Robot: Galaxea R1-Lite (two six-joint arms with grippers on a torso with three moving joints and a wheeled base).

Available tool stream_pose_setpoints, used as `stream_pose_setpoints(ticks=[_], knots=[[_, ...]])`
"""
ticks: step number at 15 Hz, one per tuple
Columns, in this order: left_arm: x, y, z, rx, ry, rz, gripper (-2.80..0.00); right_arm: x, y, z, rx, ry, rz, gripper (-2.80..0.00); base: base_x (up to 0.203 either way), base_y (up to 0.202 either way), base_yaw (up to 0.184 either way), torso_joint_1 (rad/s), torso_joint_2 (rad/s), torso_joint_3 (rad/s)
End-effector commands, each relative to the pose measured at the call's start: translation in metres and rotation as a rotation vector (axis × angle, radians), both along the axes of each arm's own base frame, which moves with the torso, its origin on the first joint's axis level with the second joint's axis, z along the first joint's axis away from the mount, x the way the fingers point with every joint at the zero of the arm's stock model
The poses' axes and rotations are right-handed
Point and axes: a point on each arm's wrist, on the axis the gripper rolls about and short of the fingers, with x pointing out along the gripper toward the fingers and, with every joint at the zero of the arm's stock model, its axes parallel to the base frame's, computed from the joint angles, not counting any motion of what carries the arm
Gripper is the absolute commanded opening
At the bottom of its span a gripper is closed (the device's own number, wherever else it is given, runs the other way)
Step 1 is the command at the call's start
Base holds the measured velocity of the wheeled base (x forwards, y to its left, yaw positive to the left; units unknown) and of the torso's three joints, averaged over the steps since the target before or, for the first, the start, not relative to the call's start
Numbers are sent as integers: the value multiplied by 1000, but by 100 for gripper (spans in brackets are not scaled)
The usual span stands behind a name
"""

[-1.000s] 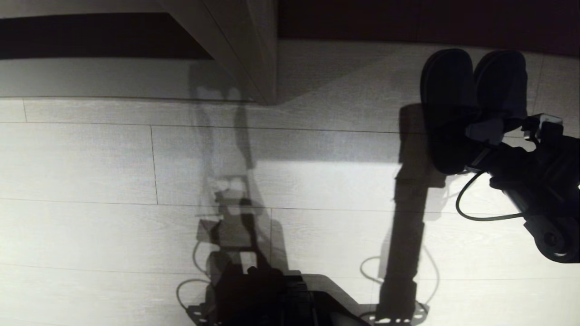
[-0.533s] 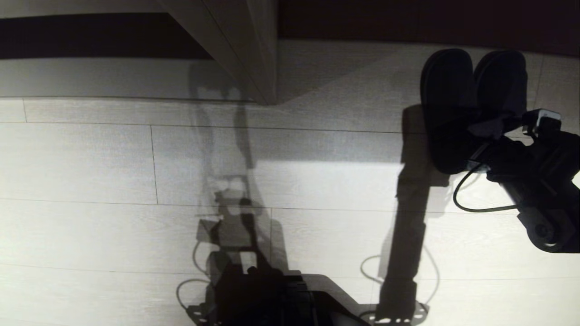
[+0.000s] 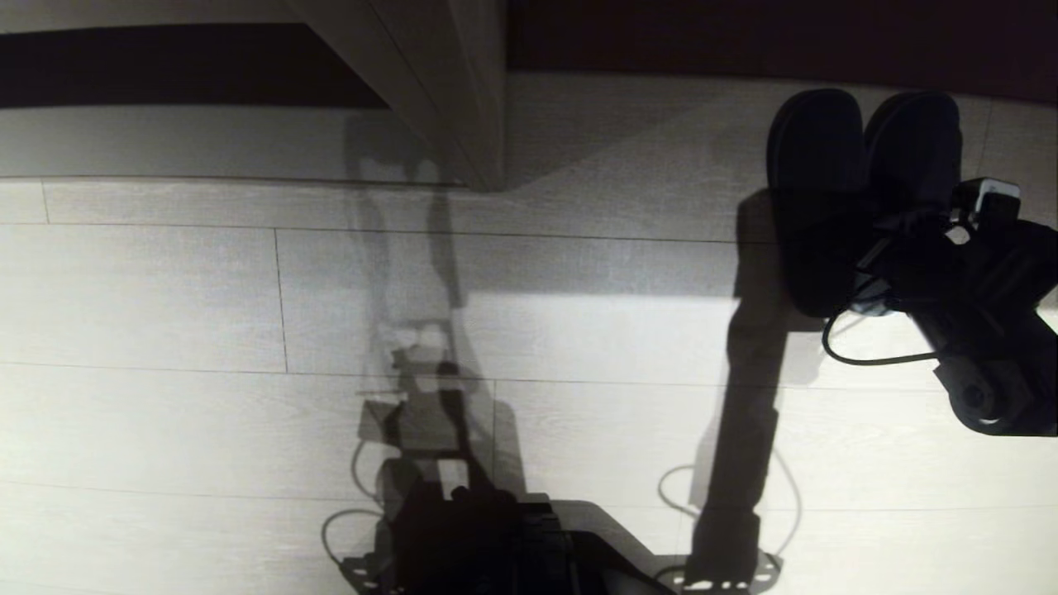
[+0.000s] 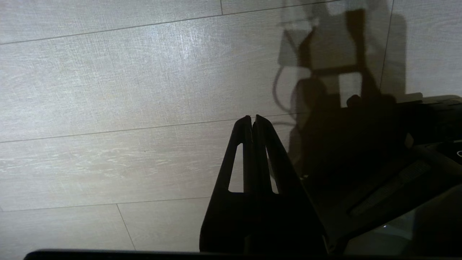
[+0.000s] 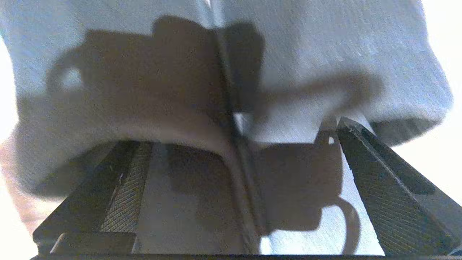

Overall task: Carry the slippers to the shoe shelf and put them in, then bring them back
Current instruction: Pick up the slippers on the floor

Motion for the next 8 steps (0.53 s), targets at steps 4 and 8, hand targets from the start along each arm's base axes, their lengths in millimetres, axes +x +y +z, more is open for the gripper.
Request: stream_pose_setpoints(ticks=[4,8], knots=[[0,0,0,1,-1,0,-280,10,-1,3,-15,-32,6,0,0,0,0,0,0,0],[0,0,0,1,0,0,-280,19,-2,0,-21,-43,8,0,0,0,0,0,0,0]])
